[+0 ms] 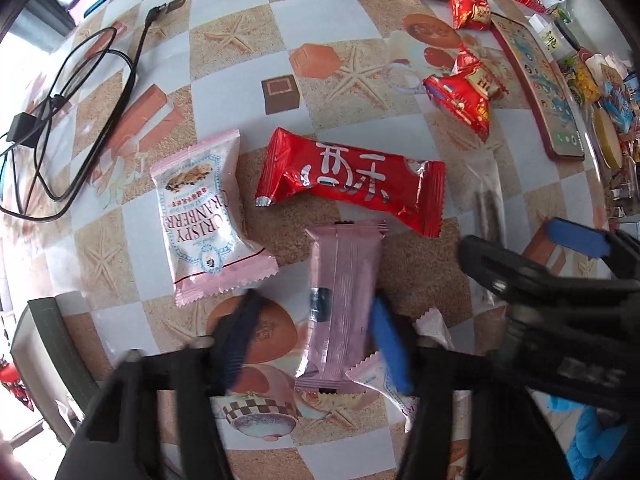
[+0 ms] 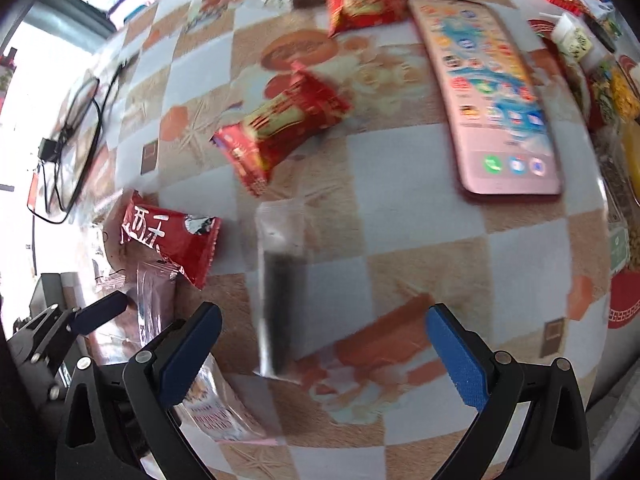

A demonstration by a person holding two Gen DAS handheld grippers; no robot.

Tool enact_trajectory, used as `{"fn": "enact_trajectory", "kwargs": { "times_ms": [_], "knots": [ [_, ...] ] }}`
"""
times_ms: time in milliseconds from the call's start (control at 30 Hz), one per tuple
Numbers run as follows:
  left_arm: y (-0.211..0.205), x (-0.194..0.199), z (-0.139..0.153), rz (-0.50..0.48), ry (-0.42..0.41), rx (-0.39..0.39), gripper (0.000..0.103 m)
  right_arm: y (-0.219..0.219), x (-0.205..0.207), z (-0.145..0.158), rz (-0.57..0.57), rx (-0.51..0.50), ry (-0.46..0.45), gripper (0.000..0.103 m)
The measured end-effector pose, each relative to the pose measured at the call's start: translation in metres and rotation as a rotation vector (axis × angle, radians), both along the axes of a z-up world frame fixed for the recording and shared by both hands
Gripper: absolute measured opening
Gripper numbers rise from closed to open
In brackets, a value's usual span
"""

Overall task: Organize snacks
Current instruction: 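Grasp the pink wrapper bar with the left tool while the right tool grasps the clear stick packet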

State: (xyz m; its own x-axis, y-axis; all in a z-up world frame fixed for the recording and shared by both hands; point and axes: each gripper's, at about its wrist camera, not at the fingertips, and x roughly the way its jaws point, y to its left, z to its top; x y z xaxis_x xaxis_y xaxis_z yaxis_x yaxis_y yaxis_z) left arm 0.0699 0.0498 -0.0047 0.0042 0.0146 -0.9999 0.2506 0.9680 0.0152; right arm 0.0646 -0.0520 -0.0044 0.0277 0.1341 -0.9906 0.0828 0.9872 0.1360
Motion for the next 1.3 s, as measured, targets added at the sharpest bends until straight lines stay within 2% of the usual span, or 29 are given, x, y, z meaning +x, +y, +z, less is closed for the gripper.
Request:
{"fn": "enact_trajectory", "kwargs": {
  "times_ms": [33,100,133,167,200,267,400,533,767,1033,1200,1300],
  "knots": [
    [0.004,-0.014,0.007,-0.001,-0.002,-0.003,0.026,0.006,0.002,0.001,0.021,-0.026,-0.003,0.096],
    [0.005,-0.016,0.009,0.006,0.001,-0.014,0.027,0.018,0.004,0.005,0.063,-0.074,-0.010,0.073],
    [0.008,-0.019,0.010,0.007,0.002,-0.019,0.026,0.023,0.005,0.007,0.078,-0.092,-0.015,0.065],
    [0.011,-0.020,0.010,0.007,0.004,-0.020,0.026,0.027,0.005,0.009,0.097,-0.106,-0.019,0.049],
    [0.014,-0.023,0.010,0.007,0.005,-0.018,0.026,0.030,0.005,0.009,0.101,-0.104,-0.018,0.037],
    [0.026,-0.035,0.017,0.006,0.007,-0.013,0.027,0.032,0.006,0.010,0.094,-0.089,-0.013,0.032],
    [0.047,-0.058,0.016,0.014,0.016,-0.013,0.027,0.028,-0.003,0.010,0.088,-0.043,-0.002,0.028],
    [0.079,-0.091,0.018,0.041,0.035,-0.006,0.027,0.020,-0.032,0.012,0.094,-0.012,0.008,0.028],
    [0.122,-0.143,0.019,0.068,0.084,-0.010,0.027,0.032,-0.081,0.010,0.129,0.003,0.037,0.028],
    [0.146,-0.177,0.025,0.062,0.083,-0.019,0.027,0.060,-0.158,0.009,0.154,-0.006,0.093,0.028],
    [0.158,-0.193,0.032,0.023,0.064,-0.007,0.028,0.074,-0.205,0.011,0.170,-0.023,0.121,0.028],
    [0.145,-0.194,0.033,0.012,0.058,0.001,0.028,0.075,-0.223,0.009,0.148,-0.024,0.126,0.028]
  ]
}}
